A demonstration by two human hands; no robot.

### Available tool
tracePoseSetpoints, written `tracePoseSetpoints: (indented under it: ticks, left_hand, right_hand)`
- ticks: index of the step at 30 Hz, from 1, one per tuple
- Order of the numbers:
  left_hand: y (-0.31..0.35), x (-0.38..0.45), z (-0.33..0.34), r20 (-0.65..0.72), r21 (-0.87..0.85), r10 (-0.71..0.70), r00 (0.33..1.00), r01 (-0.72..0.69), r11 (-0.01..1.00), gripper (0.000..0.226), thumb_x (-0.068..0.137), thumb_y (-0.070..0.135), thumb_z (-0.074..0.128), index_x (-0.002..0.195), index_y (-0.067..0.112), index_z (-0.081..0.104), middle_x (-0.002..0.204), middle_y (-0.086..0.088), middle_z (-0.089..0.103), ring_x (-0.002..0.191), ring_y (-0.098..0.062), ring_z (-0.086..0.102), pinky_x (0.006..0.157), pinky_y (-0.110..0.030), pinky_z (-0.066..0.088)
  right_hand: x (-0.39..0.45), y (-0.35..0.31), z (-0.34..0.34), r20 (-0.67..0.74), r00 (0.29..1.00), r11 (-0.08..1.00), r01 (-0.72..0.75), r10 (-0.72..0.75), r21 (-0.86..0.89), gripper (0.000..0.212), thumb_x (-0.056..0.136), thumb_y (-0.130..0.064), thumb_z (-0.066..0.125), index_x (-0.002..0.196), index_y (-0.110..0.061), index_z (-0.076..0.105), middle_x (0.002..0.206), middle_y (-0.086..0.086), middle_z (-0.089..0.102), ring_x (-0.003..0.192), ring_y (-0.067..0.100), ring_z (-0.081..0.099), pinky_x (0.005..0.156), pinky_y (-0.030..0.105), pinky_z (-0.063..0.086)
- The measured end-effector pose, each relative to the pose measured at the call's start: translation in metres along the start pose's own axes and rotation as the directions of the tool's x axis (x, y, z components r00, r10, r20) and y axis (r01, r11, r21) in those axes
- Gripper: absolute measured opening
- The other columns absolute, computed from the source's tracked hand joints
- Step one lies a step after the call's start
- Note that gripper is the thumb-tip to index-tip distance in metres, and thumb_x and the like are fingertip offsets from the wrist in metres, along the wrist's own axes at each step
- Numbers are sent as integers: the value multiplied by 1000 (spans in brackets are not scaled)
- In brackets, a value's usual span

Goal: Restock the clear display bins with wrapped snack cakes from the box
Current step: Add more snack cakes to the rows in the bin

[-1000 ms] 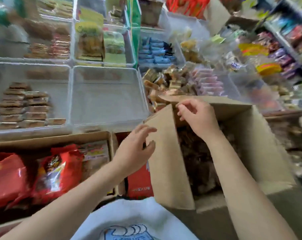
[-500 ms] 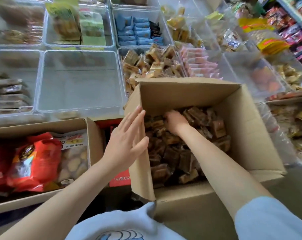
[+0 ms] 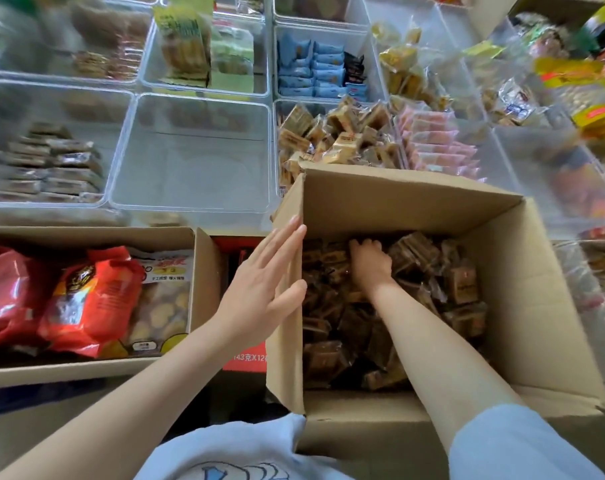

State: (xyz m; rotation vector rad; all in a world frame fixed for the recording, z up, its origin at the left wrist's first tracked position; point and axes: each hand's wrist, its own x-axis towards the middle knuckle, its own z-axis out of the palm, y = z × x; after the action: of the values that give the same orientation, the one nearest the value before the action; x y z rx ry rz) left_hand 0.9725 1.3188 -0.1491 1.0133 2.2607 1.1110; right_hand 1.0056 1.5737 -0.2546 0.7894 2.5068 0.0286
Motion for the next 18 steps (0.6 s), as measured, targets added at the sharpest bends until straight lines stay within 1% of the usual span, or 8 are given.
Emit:
tracePoseSetpoints:
  ticks: [2,4,5,7,9,12,15,18]
  left_hand:
    - [-1,1,0,8,-10,3,1000,-3,1000,66,100,41,44,157,49,12,160,38,-3,150,7,0,125,-48,16]
    - [-1,2,0,12,-33,4,1000,-3,999,66,102,38,47,157,49,12,160,39,-2,150,8,0,125,-45,15]
    - [-1,2,-1,9,-42,8,1000,-8,999,67,102,37,48,157,48,13,160,39,-1,150,8,1,125,-44,16]
    - [-3,3,-3,2,-44,30,1000,-30,999,68,101,34,53,158,45,18,160,38,2,150,8,2,125,-41,15]
    - [-3,5,-8,13,-80,30,999,-29,996,66,99,35,58,155,46,25,159,38,9,149,8,4,123,-38,15]
    - [2,11,-31,57,-337,-71,996,86,937,49,95,47,62,141,50,48,149,36,38,139,13,30,118,-35,28]
    - [2,13,-69,122,-667,-144,982,189,720,44,85,52,63,127,38,63,123,20,68,114,2,62,99,-32,51]
    - [-13,8,-113,100,-827,-229,968,209,522,39,88,38,72,123,22,64,107,-1,76,99,-18,72,83,-32,60]
  right_hand:
    - [-7,9,-12,-65,998,964,28,-11,264,36,95,-7,53,131,-15,49,131,15,50,125,35,46,94,44,49]
    - [-18,19,-37,-88,996,832,33,18,554,25,93,-13,60,116,-20,53,120,11,57,109,32,58,85,37,51]
    - [-28,23,-54,-62,998,706,25,27,708,28,92,-15,63,116,-23,53,117,9,59,100,29,63,77,36,54]
    - [-56,26,-88,24,999,328,-8,-44,945,36,92,-11,60,124,-23,53,116,10,63,91,26,69,66,34,56]
    - [-86,26,-117,33,982,8,-32,-188,999,42,93,-4,49,128,-25,58,115,11,63,94,24,67,64,31,53]
    - [-119,10,-148,-70,936,-260,-24,-345,965,40,88,-3,46,121,-22,61,108,11,61,97,26,64,68,33,54]
    - [-135,-31,-168,-149,886,-318,2,-439,948,34,87,-5,52,117,-20,53,113,17,60,105,33,63,77,43,56]
    - [-139,-88,-182,-169,887,-157,111,-430,981,29,90,-9,61,114,-19,48,117,23,58,109,36,64,83,49,57]
